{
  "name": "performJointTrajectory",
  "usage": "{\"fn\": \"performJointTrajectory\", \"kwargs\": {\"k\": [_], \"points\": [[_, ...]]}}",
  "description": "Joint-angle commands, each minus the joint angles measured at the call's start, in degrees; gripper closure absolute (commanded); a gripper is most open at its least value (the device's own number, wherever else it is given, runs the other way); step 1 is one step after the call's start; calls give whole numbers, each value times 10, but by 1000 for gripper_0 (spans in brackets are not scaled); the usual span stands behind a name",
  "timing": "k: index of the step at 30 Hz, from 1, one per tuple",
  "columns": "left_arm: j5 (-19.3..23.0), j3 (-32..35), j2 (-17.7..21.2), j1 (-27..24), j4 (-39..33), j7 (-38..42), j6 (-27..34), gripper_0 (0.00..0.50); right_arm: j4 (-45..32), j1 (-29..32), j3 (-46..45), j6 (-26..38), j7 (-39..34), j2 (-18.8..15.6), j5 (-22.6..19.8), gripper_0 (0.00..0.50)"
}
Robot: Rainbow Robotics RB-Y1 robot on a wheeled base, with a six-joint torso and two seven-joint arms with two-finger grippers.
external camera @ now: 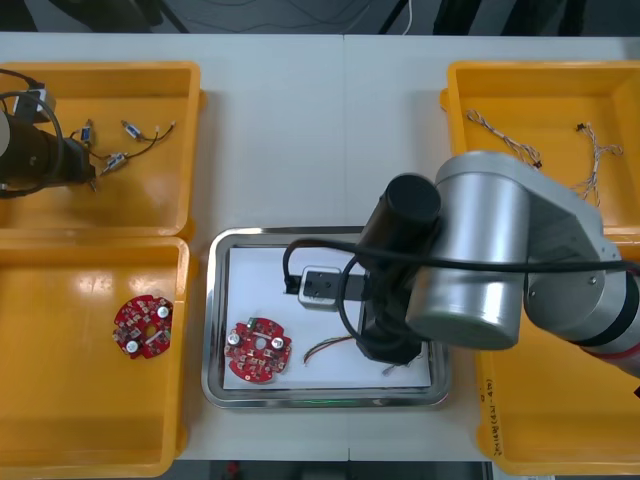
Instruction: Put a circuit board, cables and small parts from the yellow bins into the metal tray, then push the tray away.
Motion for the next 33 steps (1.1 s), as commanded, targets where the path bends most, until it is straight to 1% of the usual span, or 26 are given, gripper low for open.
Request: {"fn": "performJointTrajectory", "kwargs": {"k": [1, 4, 5, 9, 13, 19, 23, 27, 28, 29, 30, 32, 33], "points": [[-2, -3, -7, -28, -3, -25, -7, 0, -26, -38, -80, 47, -22, 15, -29, 0], [-4, -3, -9, -27, -2, -26, -9, 0, -39, -48, -124, 47, -29, 15, -29, 0], [-6, -5, -10, -27, -2, -24, -9, 0, -43, -50, -152, 47, -33, 15, -29, 0], [-10, -10, -10, -28, -2, -23, -11, 0, -42, -51, -200, 47, -39, 14, -27, 0], [-12, -23, -11, -28, 0, -19, -23, 0, -37, -51, -244, 47, -49, -5, -28, 0], [-14, -29, -11, -27, 7, -17, -31, 0, -4, -51, -305, 47, -60, -35, -35, 0], [-19, -46, -11, -28, 14, -16, -50, 0, 29, -51, -363, 47, -61, -44, -40, 0], [-19, -47, -11, -28, 17, -16, -53, 0, 63, -50, -403, 47, -63, -55, -46, 0], [-18, -47, -11, -28, 17, -16, -53, 8, 76, -49, -414, 47, -63, -59, -46, 0], [-19, -47, -11, -27, 17, -16, -53, 145, 87, -49, -424, 47, -63, -62, -44, 0], [-18, -47, -11, -28, 17, -16, -52, 208, 94, -50, -429, 47, -63, -64, -43, 0], [-18, -47, -11, -28, 17, -17, -51, 466, 111, -50, -448, 47, -64, -67, -33, 0], [-18, -47, -10, -27, 17, -18, -51, 499, 116, -50, -454, 47, -64, -68, -29, 0]]}}
